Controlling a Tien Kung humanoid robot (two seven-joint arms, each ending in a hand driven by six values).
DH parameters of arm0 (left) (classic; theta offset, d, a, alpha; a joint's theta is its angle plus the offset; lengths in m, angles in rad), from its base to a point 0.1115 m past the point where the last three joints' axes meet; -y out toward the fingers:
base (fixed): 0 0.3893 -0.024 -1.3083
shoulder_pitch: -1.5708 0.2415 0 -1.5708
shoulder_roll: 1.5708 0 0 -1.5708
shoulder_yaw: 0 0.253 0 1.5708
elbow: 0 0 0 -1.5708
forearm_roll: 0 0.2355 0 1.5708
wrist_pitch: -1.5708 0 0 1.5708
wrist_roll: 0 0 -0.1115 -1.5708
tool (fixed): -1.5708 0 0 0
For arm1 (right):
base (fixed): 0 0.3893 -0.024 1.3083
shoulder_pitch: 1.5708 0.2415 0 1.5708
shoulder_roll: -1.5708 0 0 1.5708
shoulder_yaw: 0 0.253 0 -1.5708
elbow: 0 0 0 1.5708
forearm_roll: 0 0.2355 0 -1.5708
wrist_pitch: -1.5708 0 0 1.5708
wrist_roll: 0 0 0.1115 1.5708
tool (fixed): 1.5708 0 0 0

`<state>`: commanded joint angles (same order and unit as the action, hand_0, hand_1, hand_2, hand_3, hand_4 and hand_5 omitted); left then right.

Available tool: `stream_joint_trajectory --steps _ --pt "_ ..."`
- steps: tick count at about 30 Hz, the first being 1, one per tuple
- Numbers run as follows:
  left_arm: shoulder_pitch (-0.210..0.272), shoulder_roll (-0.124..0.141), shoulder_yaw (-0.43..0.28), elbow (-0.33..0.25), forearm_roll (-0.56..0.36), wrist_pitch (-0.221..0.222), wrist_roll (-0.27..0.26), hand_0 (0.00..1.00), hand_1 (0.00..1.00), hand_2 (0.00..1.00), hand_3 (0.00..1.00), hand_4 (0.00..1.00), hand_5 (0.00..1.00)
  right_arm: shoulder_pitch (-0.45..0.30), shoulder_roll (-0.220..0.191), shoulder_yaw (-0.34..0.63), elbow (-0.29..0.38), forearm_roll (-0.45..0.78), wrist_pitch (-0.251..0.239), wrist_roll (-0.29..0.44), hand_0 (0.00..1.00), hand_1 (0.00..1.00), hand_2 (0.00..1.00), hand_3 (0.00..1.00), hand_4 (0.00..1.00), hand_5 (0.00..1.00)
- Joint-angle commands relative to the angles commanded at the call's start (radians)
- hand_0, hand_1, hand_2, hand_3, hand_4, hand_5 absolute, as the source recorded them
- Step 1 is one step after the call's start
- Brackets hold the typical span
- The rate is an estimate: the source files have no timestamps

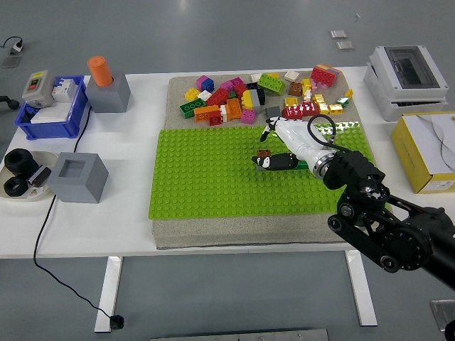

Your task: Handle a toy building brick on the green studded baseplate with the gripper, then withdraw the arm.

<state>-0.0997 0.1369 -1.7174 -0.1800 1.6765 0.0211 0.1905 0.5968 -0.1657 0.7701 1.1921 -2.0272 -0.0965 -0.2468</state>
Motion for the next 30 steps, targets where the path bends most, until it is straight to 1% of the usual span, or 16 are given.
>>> stream_joint_trajectory --steps 2,3,7,8,9,12,14,15,20,21,23,26,27,29,30 --pt "-0.002 0.003 0.002 0.000 -0.001 -0.001 0.000 0.656 0.642 0.614 0.625 0.691 0.239 -0.010 -0.006 0.025 0.018 0.000 -0.006 0.002 0.833 0.829 0.883 0.622 0.792 0.494" --pt "-0.003 0.004 0.003 0.000 -0.001 -0.001 0.000 0.656 0.641 0.614 0.625 0.691 0.239 -0.014 -0.008 0.036 0.024 0.002 -0.009 0.003 0.821 0.816 0.853 0.622 0.788 0.493" --pt "-0.008 0.010 0.010 0.000 -0.002 -0.002 -0.002 0.656 0.641 0.614 0.625 0.691 0.239 -0.038 -0.013 0.088 0.044 0.009 -0.027 0.013 0.821 0.816 0.853 0.622 0.788 0.493" --pt "-0.010 0.012 0.015 0.000 -0.004 -0.002 -0.005 0.656 0.641 0.614 0.625 0.691 0.239 -0.048 -0.015 0.108 0.054 0.013 -0.037 0.019 0.821 0.816 0.853 0.622 0.788 0.493" --pt "-0.012 0.013 0.021 0.000 -0.007 -0.003 -0.008 0.656 0.642 0.614 0.624 0.691 0.240 -0.059 -0.019 0.128 0.064 0.017 -0.048 0.027 0.786 0.798 0.842 0.624 0.786 0.490" --pt "-0.017 0.016 0.036 0.000 -0.011 -0.004 -0.015 0.656 0.642 0.614 0.624 0.691 0.240 -0.095 -0.034 0.184 0.100 0.040 -0.086 0.055 0.786 0.798 0.842 0.624 0.786 0.490" --pt "-0.022 0.015 0.040 0.000 -0.005 -0.006 -0.017 0.656 0.642 0.614 0.624 0.691 0.240 -0.135 -0.053 0.229 0.134 0.067 -0.124 0.084 0.786 0.798 0.842 0.624 0.786 0.490" --pt "-0.023 0.014 0.041 0.000 -0.002 -0.006 -0.017 0.656 0.641 0.614 0.623 0.691 0.241 -0.152 -0.062 0.248 0.148 0.079 -0.140 0.096 0.723 0.758 0.822 0.632 0.775 0.485" --pt "-0.029 0.000 0.035 0.000 0.023 -0.008 -0.013 0.656 0.641 0.614 0.623 0.691 0.241 -0.258 -0.104 0.369 0.219 0.169 -0.228 0.173 0.723 0.758 0.822 0.632 0.775 0.485" --pt "-0.030 -0.002 0.032 0.000 0.026 -0.008 -0.011 0.656 0.641 0.614 0.624 0.691 0.240 -0.274 -0.108 0.387 0.229 0.185 -0.243 0.188 0.626 0.703 0.775 0.637 0.751 0.461" --pt "-0.029 -0.006 0.025 0.000 0.032 -0.007 -0.007 0.656 0.641 0.614 0.624 0.691 0.240 -0.321 -0.117 0.442 0.255 0.241 -0.293 0.238 0.626 0.703 0.775 0.637 0.751 0.461" --pt "-0.027 -0.008 0.013 0.000 0.044 -0.007 -0.001 0.656 0.641 0.614 0.624 0.691 0.240 -0.364 -0.120 0.512 0.294 0.324 -0.366 0.313 0.626 0.703 0.775 0.637 0.751 0.461" --pt "-0.026 -0.009 0.009 0.000 0.049 -0.007 0.000 0.656 0.641 0.614 0.627 0.690 0.240 -0.368 -0.120 0.528 0.301 0.344 -0.382 0.331 0.514 0.612 0.717 0.639 0.723 0.418" --pt "-0.027 -0.009 -0.001 0.000 0.062 -0.007 0.001 0.656 0.641 0.614 0.627 0.690 0.240 -0.373 -0.116 0.573 0.316 0.404 -0.430 0.384 0.514 0.612 0.717 0.639 0.723 0.418" --pt "-0.028 -0.009 -0.004 0.000 0.067 -0.007 0.001 0.656 0.641 0.614 0.627 0.690 0.240 -0.374 -0.116 0.586 0.318 0.425 -0.444 0.401 0.514 0.612 0.717 0.639 0.723 0.418"
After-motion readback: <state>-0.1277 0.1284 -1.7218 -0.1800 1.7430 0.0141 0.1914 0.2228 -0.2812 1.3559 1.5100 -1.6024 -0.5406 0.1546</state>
